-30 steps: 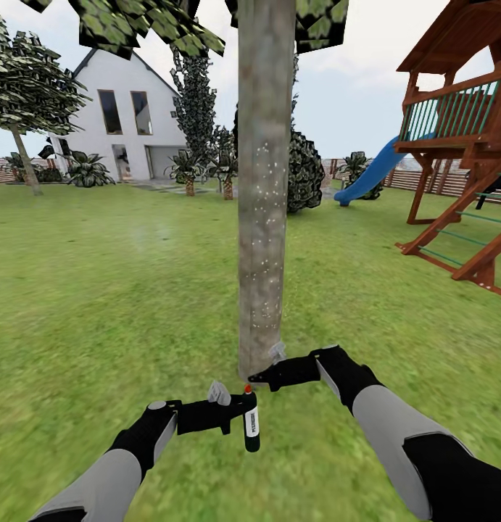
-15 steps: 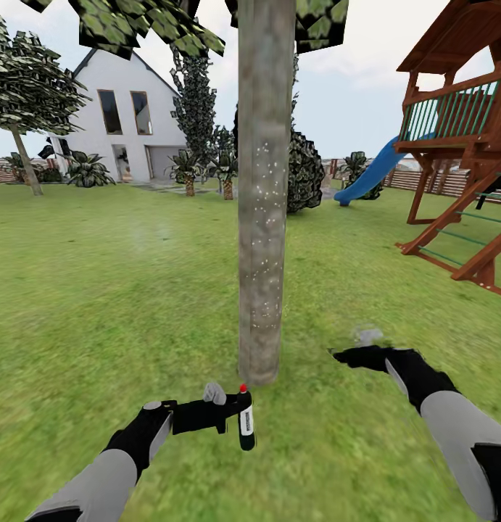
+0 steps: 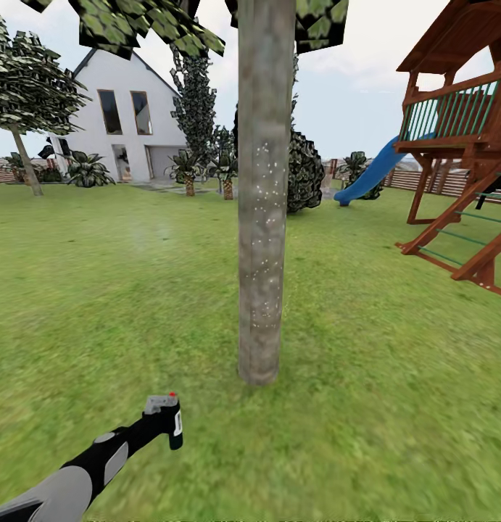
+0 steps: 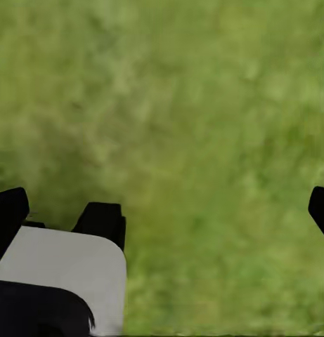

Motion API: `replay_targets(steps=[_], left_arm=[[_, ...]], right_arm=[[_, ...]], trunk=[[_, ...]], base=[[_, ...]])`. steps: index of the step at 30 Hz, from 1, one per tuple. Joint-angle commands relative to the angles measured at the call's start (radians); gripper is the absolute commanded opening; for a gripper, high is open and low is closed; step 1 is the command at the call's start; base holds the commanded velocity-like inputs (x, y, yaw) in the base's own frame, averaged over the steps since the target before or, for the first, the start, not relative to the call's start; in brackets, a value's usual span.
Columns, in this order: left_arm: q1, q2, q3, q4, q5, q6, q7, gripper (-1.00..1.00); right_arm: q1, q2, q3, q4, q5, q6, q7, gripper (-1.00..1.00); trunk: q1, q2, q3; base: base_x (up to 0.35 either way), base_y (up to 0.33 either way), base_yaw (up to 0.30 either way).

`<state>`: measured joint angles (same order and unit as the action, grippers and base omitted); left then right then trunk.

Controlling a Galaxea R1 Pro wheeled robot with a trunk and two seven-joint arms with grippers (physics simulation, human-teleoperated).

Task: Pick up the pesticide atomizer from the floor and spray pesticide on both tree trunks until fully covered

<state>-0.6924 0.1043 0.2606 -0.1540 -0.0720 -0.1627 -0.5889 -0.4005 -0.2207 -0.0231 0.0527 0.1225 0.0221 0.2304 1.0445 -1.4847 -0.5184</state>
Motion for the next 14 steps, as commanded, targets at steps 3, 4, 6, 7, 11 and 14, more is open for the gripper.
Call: replay_targets(steps=[3,4,6,7,11,14], left_arm=[[-0.001,0.0,0.006,0.002,0.001,-0.007,-0.001,-1.0],[-0.001,0.0,0.006,0.002,0.002,-0.007,0.0,-1.0],[-0.001,0.0,0.006,0.001,0.003,-0.008,0.0,-1.0],[-0.001,0.0,0.006,0.001,0.004,-0.008,0.0,-1.0],[-0.001,0.0,0.006,0.001,0.004,-0.008,0.0,-1.0],[-0.001,0.0,0.006,0.001,0.004,-0.008,0.0,-1.0]], right_arm=[[0.042,0.002,-0.004,0.001,0.009,0.002,0.002,1.0],[0.048,0.018,-0.004,0.002,0.007,0.002,0.003,1.0],[0.052,0.045,-0.004,0.002,0.006,0.002,0.003,1.0],[0.054,0.055,-0.004,0.002,0.005,0.002,0.003,1.0],[0.055,0.07,-0.004,0.002,0.006,0.002,0.003,1.0],[0.056,0.07,-0.004,0.002,0.006,0.002,0.003,1.0]], trunk=[[0.0,-0.001,-0.001],[0.0,-0.001,-0.001],[0.0,-0.001,-0.001],[0.0,-0.001,-0.001],[0.0,-0.001,-0.001],[0.0,-0.001,-0.001]], base=[[-0.06,0.0,0.0],[-0.02,0.0,0.0],[-0.01,0.0,0.0],[-0.005,0.0,0.0],[-0.001,0.0,0.0],[0.0,0.0,0.0]])
